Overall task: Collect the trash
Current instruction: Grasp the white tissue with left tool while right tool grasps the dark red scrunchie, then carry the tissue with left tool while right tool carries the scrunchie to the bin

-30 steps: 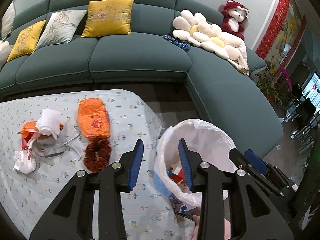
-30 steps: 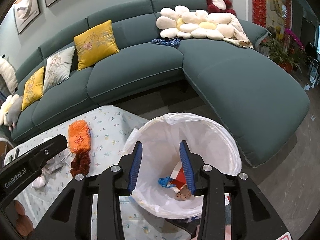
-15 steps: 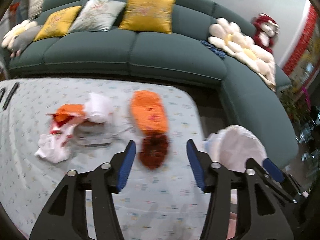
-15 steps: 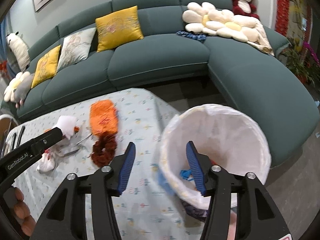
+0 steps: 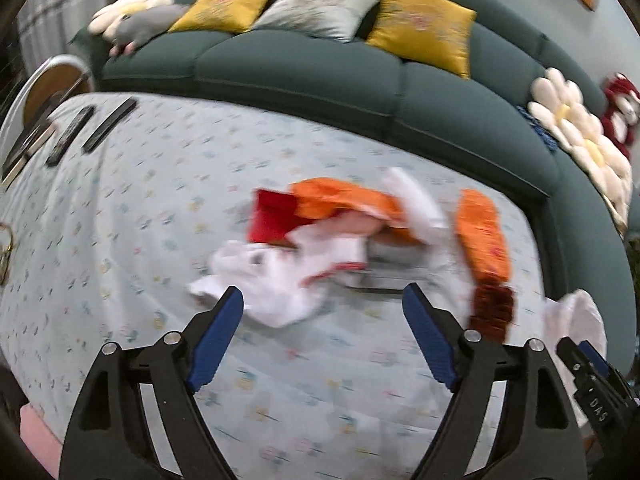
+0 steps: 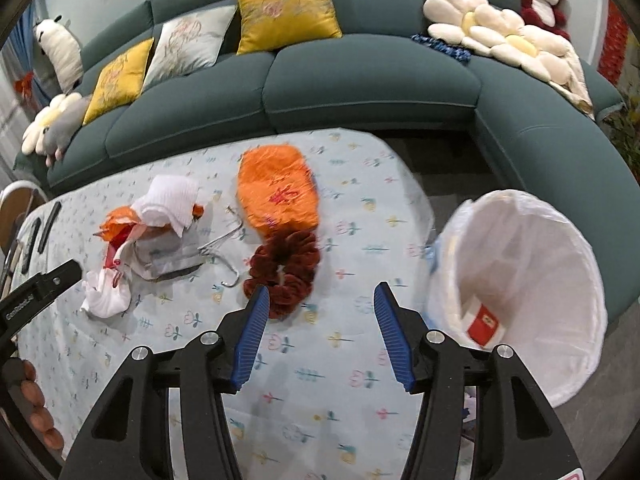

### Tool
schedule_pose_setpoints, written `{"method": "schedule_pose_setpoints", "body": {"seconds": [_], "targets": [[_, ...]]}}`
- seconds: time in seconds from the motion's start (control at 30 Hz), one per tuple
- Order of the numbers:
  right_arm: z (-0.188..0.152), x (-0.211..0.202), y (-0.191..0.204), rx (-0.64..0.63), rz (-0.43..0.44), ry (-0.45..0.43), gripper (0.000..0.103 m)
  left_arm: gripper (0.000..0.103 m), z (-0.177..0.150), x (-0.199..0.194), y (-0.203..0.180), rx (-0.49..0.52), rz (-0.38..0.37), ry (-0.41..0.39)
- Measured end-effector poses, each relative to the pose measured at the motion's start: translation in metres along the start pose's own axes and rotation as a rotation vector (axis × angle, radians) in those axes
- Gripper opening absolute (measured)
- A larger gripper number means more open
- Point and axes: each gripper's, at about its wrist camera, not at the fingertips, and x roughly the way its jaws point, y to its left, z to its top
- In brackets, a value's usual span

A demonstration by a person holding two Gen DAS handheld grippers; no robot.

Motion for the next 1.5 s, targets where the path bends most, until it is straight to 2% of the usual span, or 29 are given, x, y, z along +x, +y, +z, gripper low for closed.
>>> {"method": "schedule_pose_setpoints", "body": {"seconds": [0.23,0.47,0.57,0.63,0.7,0.77,0.8,0.9,1.1,1.3,1.5], "targets": [[0.010,0.038,0.014,0.018,-0.016,0.045,0.053,0.078,0.005,0.037,0.046,-0.086,0.048,0.059],[0.018,0.074,0.017,0.033,-0.047,0.094,0.053,0.076,0.007,0.066,0.062,-0.126,0.049,0.111],[0.018,0.088,0.015,0.042,-0.055,0.116,0.050,0.065,0.005,0.077,0.066,-0.135,0.032,0.143],[0.016,0.095,0.015,0.049,-0.055,0.133,0.043,0.058,0.002,0.085,0.070,-0.154,0.019,0.170],[0.013,0.100,0.014,0.055,-0.050,0.153,0.037,0.043,-0.001,0.088,0.073,-0.167,0.008,0.183],[0.007,0.105,0.013,0.060,-0.038,0.173,0.027,0.034,-0.005,0.087,0.073,-0.158,0.011,0.173],[0.003,0.106,0.013,0.062,-0.031,0.179,0.025,0.024,-0.006,0.086,0.072,-0.154,0.001,0.173],[-0.002,0.104,0.016,0.052,-0.026,0.175,0.020,0.009,-0.010,0.082,0.069,-0.139,-0.011,0.168],[-0.004,0.089,0.012,0.067,0.006,0.172,0.015,0.007,-0.014,0.058,0.059,-0.122,-0.010,0.135],[0.002,0.051,0.002,0.089,0.040,0.106,0.015,0.007,-0.015,0.024,0.041,-0.103,-0.041,0.088],[0.011,0.008,-0.019,0.110,0.064,0.029,0.015,0.007,-0.014,-0.012,-0.001,-0.040,-0.096,0.027]]}}
